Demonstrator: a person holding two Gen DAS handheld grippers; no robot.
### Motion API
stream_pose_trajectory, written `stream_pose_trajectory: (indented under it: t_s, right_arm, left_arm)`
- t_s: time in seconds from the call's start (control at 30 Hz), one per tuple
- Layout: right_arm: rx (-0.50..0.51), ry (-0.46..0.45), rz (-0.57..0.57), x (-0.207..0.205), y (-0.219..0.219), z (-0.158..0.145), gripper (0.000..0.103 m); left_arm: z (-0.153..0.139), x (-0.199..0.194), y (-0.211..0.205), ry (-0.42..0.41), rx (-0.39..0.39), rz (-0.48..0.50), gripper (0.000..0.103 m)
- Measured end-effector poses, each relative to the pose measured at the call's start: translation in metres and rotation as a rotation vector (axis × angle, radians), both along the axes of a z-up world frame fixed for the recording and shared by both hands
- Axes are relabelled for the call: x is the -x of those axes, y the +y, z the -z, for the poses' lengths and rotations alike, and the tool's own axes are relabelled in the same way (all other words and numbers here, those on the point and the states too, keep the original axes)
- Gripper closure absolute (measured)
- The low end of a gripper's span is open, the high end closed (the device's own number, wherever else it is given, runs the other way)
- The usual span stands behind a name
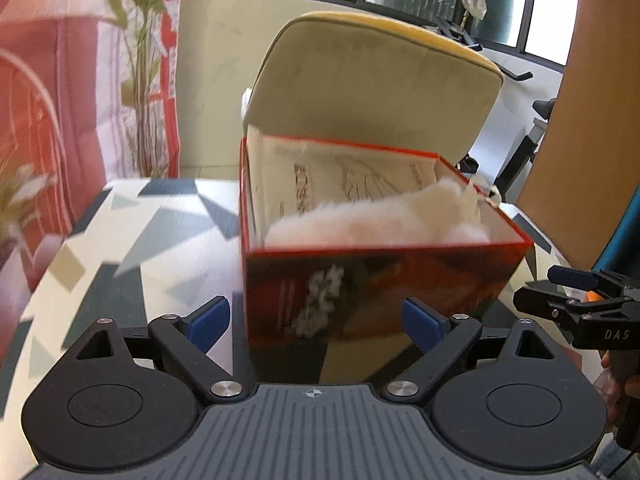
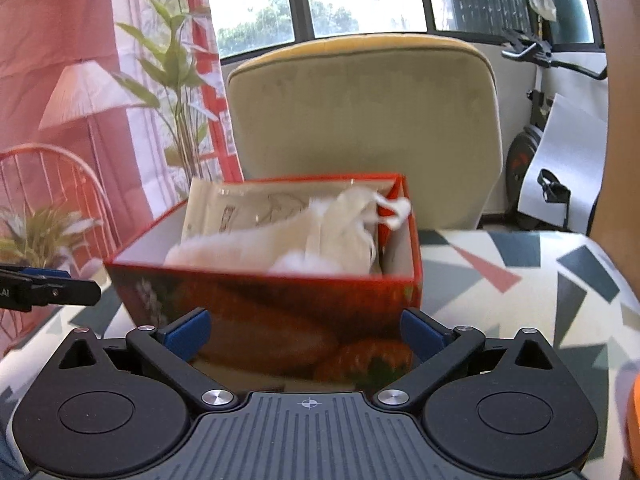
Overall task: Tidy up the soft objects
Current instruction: 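Move both grippers down to the black-and-white cloth item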
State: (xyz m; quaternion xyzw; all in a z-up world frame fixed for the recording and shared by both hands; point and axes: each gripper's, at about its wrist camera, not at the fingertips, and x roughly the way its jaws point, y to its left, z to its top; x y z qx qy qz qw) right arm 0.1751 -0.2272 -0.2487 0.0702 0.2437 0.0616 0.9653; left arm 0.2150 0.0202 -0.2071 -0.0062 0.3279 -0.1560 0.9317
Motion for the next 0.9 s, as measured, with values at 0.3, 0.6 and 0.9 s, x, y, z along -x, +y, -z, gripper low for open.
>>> stream_pose_trajectory:
  t_s: [0.3,0.6,0.9]
  right_arm:
    - [-0.035,0.07,0.009,0.033,0.011,0.029,0.006]
    - [-0.042,0.136,0.004,0.052,0.023,0.05,0.009]
    - [-0.028,0.161,-0.017,0.065,0.028,0.052,0.026]
  left_arm:
    - [0.03,0.028,0.011,0.102,0.04,-0.043,0.013]
    - [0.038,0.044,0.001,0.11,0.037,0.004,0.022]
    - [0.041,0.056,-0.003,0.118,0.052,0.054,0.054]
